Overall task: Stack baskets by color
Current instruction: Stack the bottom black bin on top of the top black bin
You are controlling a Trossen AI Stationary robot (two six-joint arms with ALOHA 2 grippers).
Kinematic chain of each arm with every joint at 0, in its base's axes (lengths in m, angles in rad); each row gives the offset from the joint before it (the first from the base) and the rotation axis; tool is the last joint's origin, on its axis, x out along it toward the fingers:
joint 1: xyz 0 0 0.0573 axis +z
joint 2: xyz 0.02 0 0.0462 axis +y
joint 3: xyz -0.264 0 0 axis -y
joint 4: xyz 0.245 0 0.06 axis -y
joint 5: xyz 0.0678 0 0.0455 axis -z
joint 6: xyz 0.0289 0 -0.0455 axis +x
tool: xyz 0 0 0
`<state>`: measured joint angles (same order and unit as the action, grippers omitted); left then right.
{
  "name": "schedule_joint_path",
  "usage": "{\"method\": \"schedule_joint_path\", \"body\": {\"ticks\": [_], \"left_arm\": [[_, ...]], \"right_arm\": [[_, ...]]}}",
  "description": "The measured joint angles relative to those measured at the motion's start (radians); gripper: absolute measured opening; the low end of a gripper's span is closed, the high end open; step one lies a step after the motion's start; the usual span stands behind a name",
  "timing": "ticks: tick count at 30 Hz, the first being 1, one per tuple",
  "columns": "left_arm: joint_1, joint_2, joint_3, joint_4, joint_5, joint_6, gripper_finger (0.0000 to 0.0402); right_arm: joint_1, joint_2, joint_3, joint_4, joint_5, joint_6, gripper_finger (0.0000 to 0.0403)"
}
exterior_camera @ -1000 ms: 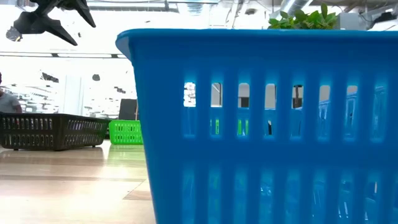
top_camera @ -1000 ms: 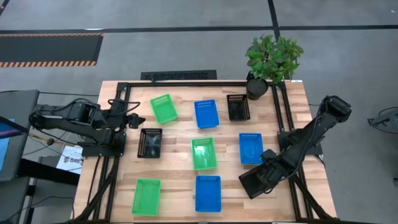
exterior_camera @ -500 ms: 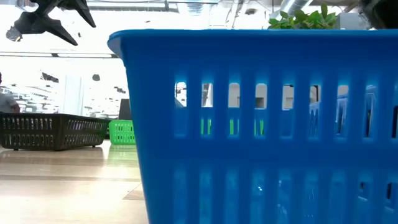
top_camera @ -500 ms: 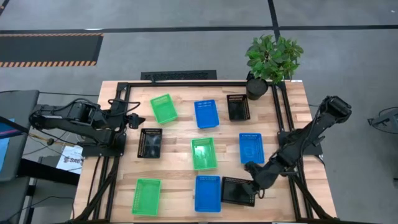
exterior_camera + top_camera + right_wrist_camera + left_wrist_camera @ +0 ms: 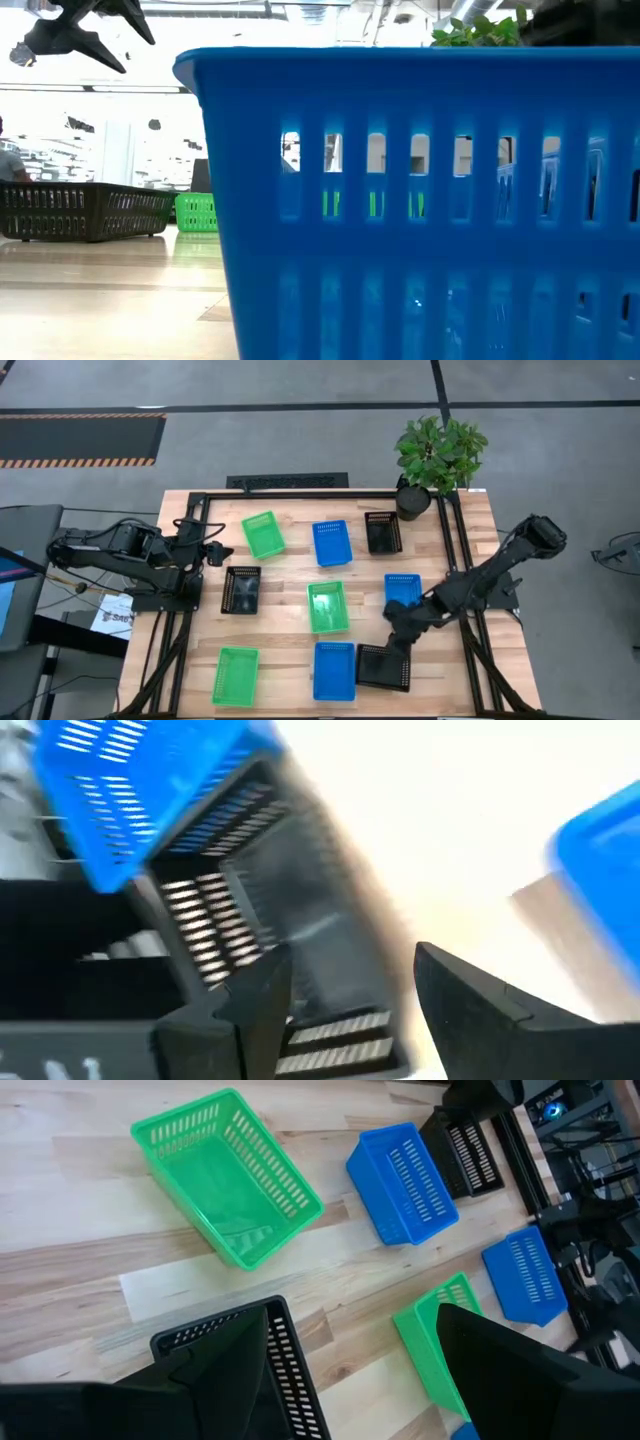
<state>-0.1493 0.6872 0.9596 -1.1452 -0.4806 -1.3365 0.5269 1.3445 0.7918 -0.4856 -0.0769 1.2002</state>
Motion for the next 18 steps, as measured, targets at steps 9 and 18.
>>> {"method": "schedule_joint_path", "body": {"ticks": [9,18], "left_arm": [[0.000,0.000,0.000,0.000,-0.023,0.000,0.0278],[0.000,0.000,0.000,-0.007,-0.025,-0.002,0.0278]], "right_arm": [[-0.006,0.004,0.000,-0.117,-0.010,-0.152,0.0234],[0.033,0.004,0.000,-0.056,-0.010,-0.209,0.0234]]}}
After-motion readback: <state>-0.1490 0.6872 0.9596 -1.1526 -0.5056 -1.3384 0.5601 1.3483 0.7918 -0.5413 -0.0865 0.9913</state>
